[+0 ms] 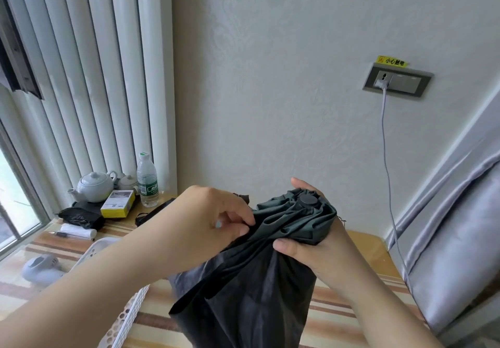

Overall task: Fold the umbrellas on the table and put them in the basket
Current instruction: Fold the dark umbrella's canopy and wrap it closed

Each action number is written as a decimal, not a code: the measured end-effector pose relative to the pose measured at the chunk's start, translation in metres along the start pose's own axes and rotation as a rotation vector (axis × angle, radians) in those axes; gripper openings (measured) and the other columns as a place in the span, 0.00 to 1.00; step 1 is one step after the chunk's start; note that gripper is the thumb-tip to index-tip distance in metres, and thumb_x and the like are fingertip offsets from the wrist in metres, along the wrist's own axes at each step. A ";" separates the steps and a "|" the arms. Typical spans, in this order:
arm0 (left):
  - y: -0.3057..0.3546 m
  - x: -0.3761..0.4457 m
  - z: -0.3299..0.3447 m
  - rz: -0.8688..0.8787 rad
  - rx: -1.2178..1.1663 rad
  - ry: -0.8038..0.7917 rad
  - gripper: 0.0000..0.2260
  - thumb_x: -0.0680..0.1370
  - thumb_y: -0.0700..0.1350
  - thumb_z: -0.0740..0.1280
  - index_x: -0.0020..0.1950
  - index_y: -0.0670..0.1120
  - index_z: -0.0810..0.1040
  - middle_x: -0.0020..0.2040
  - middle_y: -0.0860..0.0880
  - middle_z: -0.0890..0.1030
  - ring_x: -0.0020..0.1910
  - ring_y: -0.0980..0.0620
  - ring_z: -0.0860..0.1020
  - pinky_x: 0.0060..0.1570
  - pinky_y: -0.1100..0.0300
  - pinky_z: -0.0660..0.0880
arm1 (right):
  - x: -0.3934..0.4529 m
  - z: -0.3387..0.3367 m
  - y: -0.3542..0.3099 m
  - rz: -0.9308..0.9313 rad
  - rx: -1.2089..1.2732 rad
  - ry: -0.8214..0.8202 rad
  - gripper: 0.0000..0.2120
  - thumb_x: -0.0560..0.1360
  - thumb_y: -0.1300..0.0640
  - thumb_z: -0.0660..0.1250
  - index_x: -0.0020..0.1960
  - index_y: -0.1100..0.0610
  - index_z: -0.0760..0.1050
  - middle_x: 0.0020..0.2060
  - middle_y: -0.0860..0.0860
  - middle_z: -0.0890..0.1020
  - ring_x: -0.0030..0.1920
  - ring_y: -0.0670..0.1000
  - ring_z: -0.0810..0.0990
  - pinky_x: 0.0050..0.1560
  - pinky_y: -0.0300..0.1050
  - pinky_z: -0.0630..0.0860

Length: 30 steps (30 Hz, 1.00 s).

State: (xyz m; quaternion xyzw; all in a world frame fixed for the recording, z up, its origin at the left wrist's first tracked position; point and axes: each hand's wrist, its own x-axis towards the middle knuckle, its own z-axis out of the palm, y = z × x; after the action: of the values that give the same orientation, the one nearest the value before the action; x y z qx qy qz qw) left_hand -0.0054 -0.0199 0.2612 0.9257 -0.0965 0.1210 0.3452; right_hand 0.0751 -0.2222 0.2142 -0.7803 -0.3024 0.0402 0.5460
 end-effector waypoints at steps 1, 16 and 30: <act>0.000 0.003 0.000 -0.014 -0.021 -0.009 0.15 0.74 0.42 0.70 0.38 0.64 0.77 0.40 0.66 0.79 0.41 0.67 0.77 0.40 0.76 0.70 | 0.000 0.001 -0.002 -0.002 -0.004 -0.014 0.41 0.60 0.54 0.79 0.66 0.38 0.63 0.54 0.33 0.79 0.57 0.35 0.77 0.54 0.25 0.69; 0.030 0.011 0.014 -0.014 -0.137 0.127 0.14 0.72 0.37 0.70 0.35 0.57 0.80 0.29 0.62 0.79 0.36 0.65 0.79 0.37 0.76 0.72 | -0.001 0.016 -0.013 -0.053 -0.183 0.034 0.47 0.61 0.55 0.82 0.66 0.34 0.54 0.52 0.23 0.74 0.55 0.27 0.73 0.52 0.19 0.64; 0.012 0.011 0.022 0.048 -0.102 0.199 0.07 0.75 0.46 0.69 0.38 0.52 0.75 0.38 0.57 0.80 0.40 0.60 0.78 0.38 0.68 0.72 | 0.005 0.009 -0.011 -0.050 -0.060 0.154 0.37 0.67 0.64 0.77 0.63 0.37 0.63 0.50 0.27 0.76 0.53 0.31 0.76 0.50 0.22 0.69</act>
State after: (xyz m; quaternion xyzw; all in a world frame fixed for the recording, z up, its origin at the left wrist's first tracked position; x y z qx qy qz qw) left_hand 0.0054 -0.0438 0.2558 0.8879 -0.0901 0.2153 0.3964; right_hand 0.0710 -0.2098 0.2216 -0.7891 -0.2800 -0.0427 0.5450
